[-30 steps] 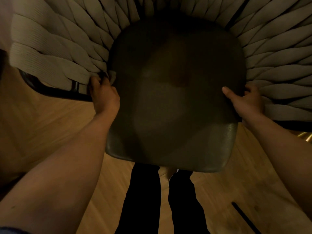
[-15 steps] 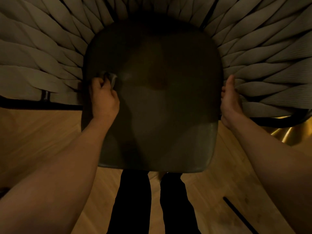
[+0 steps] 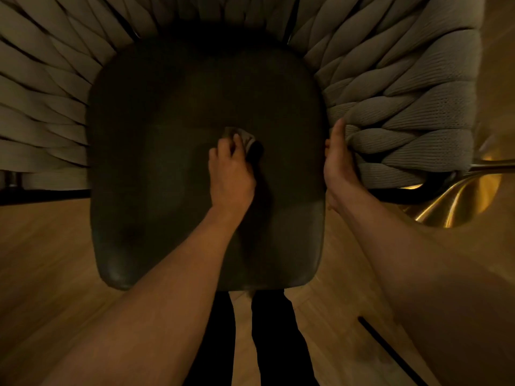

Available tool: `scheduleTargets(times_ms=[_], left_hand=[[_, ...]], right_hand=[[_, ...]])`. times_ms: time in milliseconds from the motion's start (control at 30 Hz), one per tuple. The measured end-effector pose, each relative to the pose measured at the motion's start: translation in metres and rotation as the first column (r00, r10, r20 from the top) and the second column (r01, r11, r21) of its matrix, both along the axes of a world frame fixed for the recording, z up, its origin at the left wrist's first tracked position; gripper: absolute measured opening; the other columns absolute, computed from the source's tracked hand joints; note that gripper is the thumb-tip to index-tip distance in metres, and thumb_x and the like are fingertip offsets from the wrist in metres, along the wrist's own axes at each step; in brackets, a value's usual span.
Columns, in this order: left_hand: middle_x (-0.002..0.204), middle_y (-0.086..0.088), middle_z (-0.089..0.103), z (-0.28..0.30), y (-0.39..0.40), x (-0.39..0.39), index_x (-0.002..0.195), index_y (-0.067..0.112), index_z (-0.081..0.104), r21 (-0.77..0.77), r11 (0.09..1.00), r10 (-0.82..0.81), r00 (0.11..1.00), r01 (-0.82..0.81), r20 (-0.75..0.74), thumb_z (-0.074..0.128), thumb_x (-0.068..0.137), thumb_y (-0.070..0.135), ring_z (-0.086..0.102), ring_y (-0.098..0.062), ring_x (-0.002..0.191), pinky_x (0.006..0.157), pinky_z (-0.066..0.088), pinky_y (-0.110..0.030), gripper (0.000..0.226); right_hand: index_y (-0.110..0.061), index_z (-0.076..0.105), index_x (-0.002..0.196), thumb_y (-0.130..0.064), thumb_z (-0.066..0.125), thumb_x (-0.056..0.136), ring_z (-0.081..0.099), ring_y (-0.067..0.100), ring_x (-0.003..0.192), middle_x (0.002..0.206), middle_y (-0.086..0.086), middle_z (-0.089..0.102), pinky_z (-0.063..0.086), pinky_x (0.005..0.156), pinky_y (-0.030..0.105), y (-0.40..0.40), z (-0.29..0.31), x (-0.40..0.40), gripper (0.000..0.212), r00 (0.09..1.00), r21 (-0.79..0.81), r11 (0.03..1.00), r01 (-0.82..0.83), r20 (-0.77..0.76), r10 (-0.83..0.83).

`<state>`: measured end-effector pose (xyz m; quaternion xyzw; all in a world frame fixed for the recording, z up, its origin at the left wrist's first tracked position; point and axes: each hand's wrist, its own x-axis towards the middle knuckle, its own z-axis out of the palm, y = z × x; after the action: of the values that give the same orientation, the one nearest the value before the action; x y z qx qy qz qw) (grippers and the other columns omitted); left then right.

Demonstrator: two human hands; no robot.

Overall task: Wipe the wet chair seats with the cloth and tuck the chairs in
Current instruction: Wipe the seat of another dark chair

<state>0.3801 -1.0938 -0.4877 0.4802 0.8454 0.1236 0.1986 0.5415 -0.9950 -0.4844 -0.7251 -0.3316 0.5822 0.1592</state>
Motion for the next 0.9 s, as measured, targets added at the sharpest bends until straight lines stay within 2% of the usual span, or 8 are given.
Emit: scheduleTargets(times_ms=[133,267,500,600,667,733,833,900], left_hand=[[0.136,-0.018,0.044,-0.001,0.016,0.031,0.146,0.001,0.038,-0.016,1.000,0.018,1.000,-0.018,0.018,0.051,0.094,0.012,0.047,-0.034,0.108,0.096,0.045,-0.042,0.055],[0.140,-0.017,0.041,0.002,0.028,0.057,0.147,0.004,0.037,-0.031,0.997,-0.068,0.996,0.070,0.054,0.051,0.095,0.018,0.044,-0.033,0.109,0.094,0.043,-0.039,0.056],[0.150,-0.012,0.032,-0.009,0.053,0.101,0.148,0.012,0.034,-0.025,0.951,-0.307,0.950,0.309,0.058,0.051,0.092,0.042,0.040,-0.029,0.118,0.096,0.040,-0.035,0.065],[0.152,-0.010,0.028,-0.011,0.057,0.101,0.150,0.020,0.032,-0.028,0.899,-0.436,0.899,0.437,0.032,0.050,0.092,0.042,0.038,-0.029,0.121,0.099,0.040,-0.035,0.064],[0.153,-0.010,0.026,-0.007,0.056,0.094,0.152,0.020,0.028,-0.045,0.870,-0.491,0.871,0.491,0.003,0.049,0.095,0.038,0.040,-0.029,0.119,0.098,0.040,-0.034,0.063],[0.154,-0.010,0.024,-0.003,0.056,0.084,0.153,0.018,0.025,-0.079,0.840,-0.541,0.839,0.537,-0.061,0.046,0.097,0.037,0.041,-0.029,0.117,0.096,0.040,-0.034,0.063],[0.155,-0.008,0.020,0.005,0.055,0.068,0.152,0.021,0.028,-0.116,0.789,-0.614,0.781,0.603,-0.118,0.044,0.098,0.032,0.039,-0.029,0.119,0.097,0.038,-0.036,0.057],[0.154,-0.007,0.021,0.010,0.053,0.054,0.150,0.021,0.031,-0.133,0.770,-0.637,0.762,0.624,-0.117,0.041,0.099,0.028,0.037,-0.030,0.121,0.099,0.035,-0.037,0.053]], right_hand=[[-0.036,0.035,0.157,-0.111,0.024,0.047,0.041,0.020,0.146,0.161,-0.003,0.040,0.034,0.120,0.049,-0.006,0.021,-0.008,0.134,0.999,0.013,0.999,-0.044,-0.008,0.044],[-0.026,0.032,0.160,-0.082,0.022,0.092,0.036,0.022,0.149,0.165,0.001,0.034,0.031,0.122,0.045,-0.007,0.026,-0.011,0.088,0.997,0.036,0.996,-0.081,0.023,0.080],[-0.028,0.042,0.154,-0.067,0.022,0.103,0.042,0.020,0.144,0.159,0.001,0.043,0.036,0.115,0.037,-0.006,0.030,-0.005,0.066,0.999,0.032,0.999,-0.041,-0.023,0.042],[-0.030,0.046,0.151,-0.076,0.023,0.096,0.041,0.019,0.145,0.158,-0.001,0.044,0.032,0.120,0.039,-0.008,0.032,-0.008,0.076,0.998,0.040,0.997,-0.062,-0.008,0.062],[-0.030,0.049,0.150,-0.091,0.022,0.074,0.046,0.020,0.141,0.155,-0.001,0.049,0.038,0.118,0.045,-0.008,0.033,-0.010,0.101,0.995,0.020,0.995,-0.093,0.043,0.092],[-0.027,0.052,0.147,-0.093,0.023,0.068,0.053,0.022,0.134,0.149,0.002,0.055,0.045,0.111,0.044,-0.007,0.029,-0.009,0.107,0.987,0.005,0.992,-0.123,0.105,0.122],[-0.020,0.051,0.147,-0.063,0.039,0.100,0.057,0.025,0.128,0.142,0.005,0.058,0.047,0.103,0.036,-0.005,0.030,-0.010,0.065,0.964,0.057,0.980,-0.188,0.201,0.173],[-0.017,0.044,0.151,-0.044,0.051,0.103,0.053,0.025,0.133,0.148,0.006,0.054,0.044,0.103,0.033,-0.003,0.026,-0.011,0.055,0.928,0.104,0.957,-0.269,0.294,0.229]])
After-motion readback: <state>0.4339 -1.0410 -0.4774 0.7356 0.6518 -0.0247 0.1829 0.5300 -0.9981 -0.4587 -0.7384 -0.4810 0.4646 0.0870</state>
